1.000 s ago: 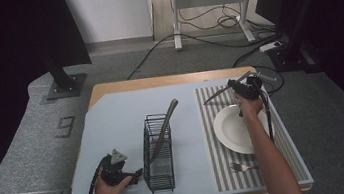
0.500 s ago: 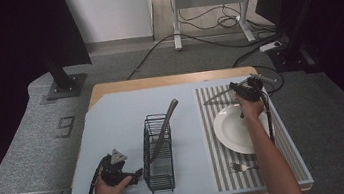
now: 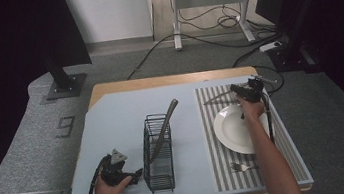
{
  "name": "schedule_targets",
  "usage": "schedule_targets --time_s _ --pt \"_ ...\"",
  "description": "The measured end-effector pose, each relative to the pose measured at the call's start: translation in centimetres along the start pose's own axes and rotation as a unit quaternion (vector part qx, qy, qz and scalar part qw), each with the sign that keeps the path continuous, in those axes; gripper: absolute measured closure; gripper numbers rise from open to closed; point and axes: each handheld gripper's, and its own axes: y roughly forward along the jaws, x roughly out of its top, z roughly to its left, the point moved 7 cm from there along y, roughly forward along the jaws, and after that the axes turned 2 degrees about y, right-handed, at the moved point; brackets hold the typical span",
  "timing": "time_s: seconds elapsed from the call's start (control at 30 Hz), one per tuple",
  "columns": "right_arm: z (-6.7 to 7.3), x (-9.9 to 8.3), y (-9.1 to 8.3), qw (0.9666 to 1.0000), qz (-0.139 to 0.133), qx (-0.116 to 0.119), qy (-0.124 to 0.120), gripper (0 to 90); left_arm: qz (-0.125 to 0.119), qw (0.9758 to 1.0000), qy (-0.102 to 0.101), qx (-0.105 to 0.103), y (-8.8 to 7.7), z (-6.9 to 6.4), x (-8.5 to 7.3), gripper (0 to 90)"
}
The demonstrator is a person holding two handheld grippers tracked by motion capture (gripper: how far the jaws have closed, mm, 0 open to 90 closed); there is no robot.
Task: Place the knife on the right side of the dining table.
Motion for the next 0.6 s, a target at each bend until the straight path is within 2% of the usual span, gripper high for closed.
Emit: schedule_targets --time_s 0.13,0.43,0.6 --pt "-0.11 -0.20 0.12 0.9999 0.005 -0.012 -0.002 59.1 0.000 1.0000 0.000 0.000 0.00 0.00 0.00 2.4" --pt "-0.53 -0.56 0.32 0.9993 0.017 -0.032 0.010 56.6 0.000 1.0000 0.000 0.000 0.00 0.00 0.00 2.4" --pt "-0.48 -0.66 0.44 0.9988 0.019 -0.045 0.002 54.6 0.000 1.0000 0.000 0.000 0.00 0.00 0.00 2.4"
